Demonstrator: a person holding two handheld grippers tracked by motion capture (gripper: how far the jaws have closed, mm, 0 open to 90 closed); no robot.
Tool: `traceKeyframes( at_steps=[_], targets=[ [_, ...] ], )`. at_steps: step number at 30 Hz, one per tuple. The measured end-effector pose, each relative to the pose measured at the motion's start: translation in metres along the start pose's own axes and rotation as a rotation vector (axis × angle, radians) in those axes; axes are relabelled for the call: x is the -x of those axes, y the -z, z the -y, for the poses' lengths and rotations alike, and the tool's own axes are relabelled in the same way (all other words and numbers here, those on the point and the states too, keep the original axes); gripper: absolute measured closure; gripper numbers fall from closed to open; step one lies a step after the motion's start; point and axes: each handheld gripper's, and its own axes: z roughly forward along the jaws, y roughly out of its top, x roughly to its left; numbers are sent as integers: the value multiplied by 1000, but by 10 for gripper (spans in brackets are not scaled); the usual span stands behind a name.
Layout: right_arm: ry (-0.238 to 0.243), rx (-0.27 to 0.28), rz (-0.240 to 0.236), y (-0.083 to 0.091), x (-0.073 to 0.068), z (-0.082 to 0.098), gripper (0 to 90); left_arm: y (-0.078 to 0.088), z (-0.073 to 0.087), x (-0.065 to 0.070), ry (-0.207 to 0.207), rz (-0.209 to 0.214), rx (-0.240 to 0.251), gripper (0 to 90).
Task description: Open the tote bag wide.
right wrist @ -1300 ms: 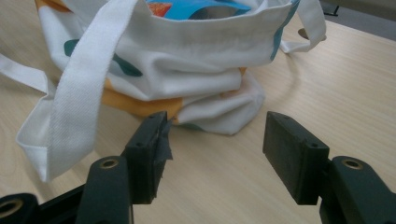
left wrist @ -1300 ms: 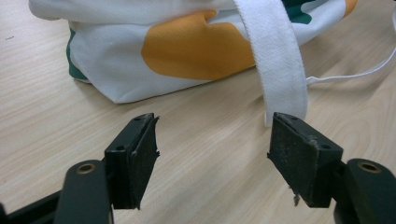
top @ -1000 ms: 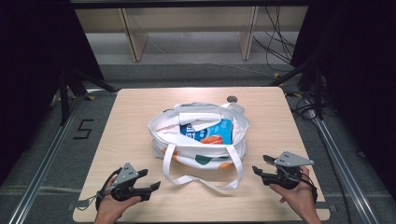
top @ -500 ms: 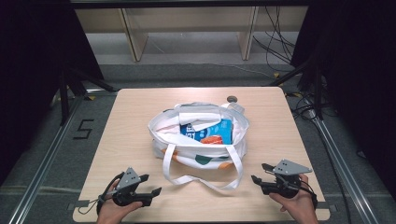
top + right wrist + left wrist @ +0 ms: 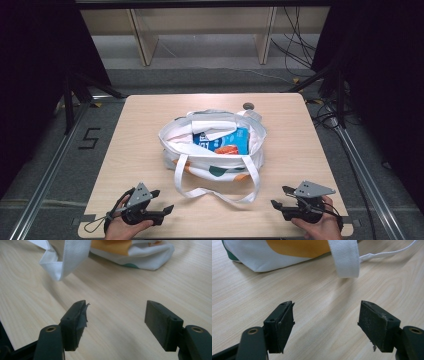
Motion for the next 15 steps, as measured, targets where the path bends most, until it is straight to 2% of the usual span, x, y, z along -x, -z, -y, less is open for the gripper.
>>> traceKeyframes(
  at_steps=[2,3,4,5,7,8,12,13,14,15],
  targets=[
    [3,-16,-5,0,-2,1,347,-1,0,0,2,8,14,274],
    [16,-9,-2,-1,-1,2,347,0,0,-1,-12,7,1,274],
    [43,-1,2,-1,0,1,345,0,0,-1,-6,8,0,274],
    [42,-4,1,-1,0,1,343,-1,0,-1,6,1,9,274],
    [36,-6,5,-1,0,1,342,-1,0,-1,5,2,3,274],
    [45,-11,6,-2,0,1,341,0,-1,-3,-27,8,-9,274],
    [43,-19,4,-3,-1,2,338,-1,0,-3,-17,6,1,273],
    [37,-25,2,-3,-1,2,338,-2,0,-3,-4,4,-1,273],
    [50,-24,0,-3,0,1,338,-4,1,-1,23,3,27,273],
    [50,-24,0,-3,0,1,338,-4,1,-1,23,3,27,273]
  ],
)
